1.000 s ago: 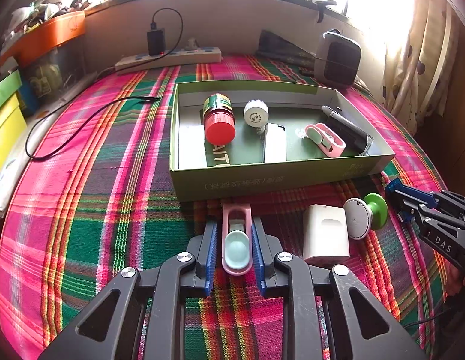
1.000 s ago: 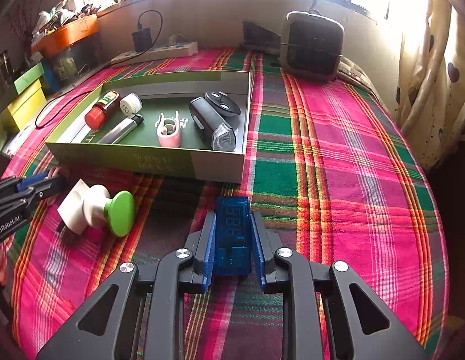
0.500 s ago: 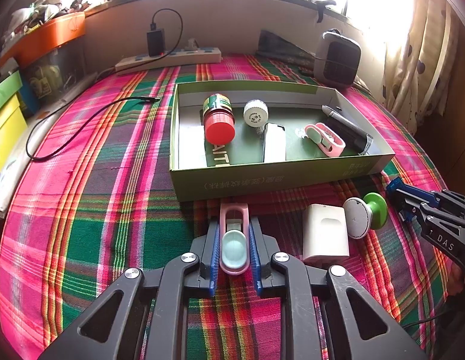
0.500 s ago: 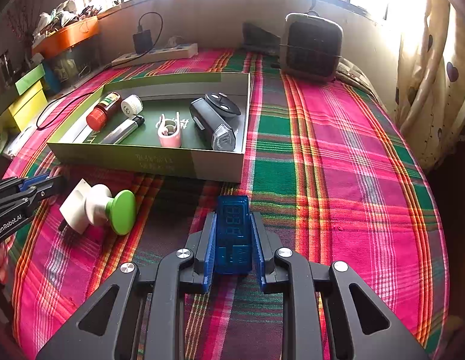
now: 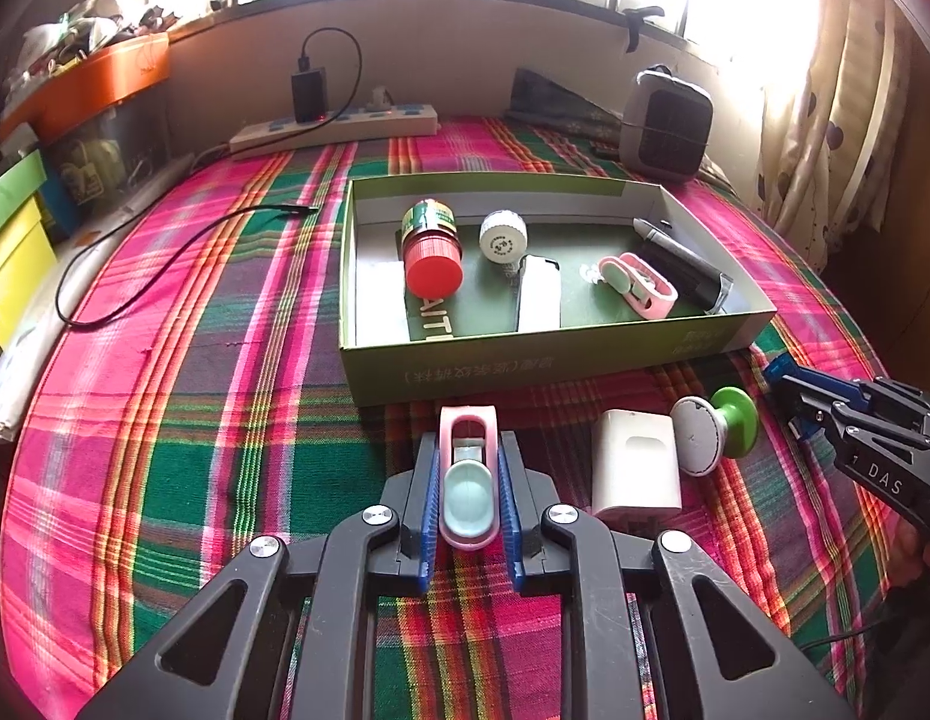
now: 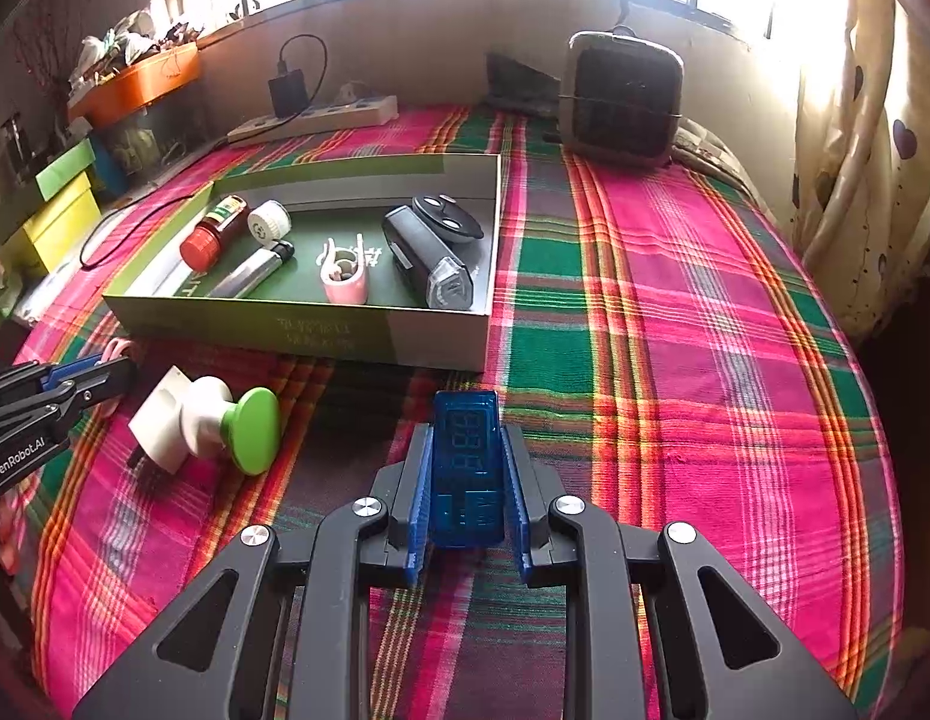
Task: Organize rigid objects
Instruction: 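Lift the blue box with right tool while left tool grips the pink case, then carry the pink case with left tool while right tool carries the blue box into the tray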
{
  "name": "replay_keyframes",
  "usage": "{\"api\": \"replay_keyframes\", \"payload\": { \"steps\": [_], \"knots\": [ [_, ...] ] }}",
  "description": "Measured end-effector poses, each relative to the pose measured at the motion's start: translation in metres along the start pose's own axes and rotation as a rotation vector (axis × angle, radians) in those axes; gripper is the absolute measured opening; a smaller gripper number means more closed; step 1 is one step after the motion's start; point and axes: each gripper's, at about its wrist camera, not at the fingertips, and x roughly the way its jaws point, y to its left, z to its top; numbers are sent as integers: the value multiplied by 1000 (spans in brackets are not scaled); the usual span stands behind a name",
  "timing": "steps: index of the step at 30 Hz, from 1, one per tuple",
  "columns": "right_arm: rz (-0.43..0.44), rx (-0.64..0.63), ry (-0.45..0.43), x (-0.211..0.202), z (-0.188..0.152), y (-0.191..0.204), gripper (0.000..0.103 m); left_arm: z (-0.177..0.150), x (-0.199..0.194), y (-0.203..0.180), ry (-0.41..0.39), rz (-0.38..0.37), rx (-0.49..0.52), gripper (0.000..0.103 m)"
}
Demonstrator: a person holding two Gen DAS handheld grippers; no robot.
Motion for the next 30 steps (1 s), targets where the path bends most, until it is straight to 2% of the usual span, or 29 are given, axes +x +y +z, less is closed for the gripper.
{"api": "replay_keyframes", "payload": {
  "steps": [21, 30],
  "knots": [
    [75, 6, -76, -29, 16, 2, 23, 14, -28, -6, -64, -23, 28, 17],
    [97, -19, -107, -36, 37, 7, 23, 28, -28, -4, -74, -50, 23, 17]
  ]
}}
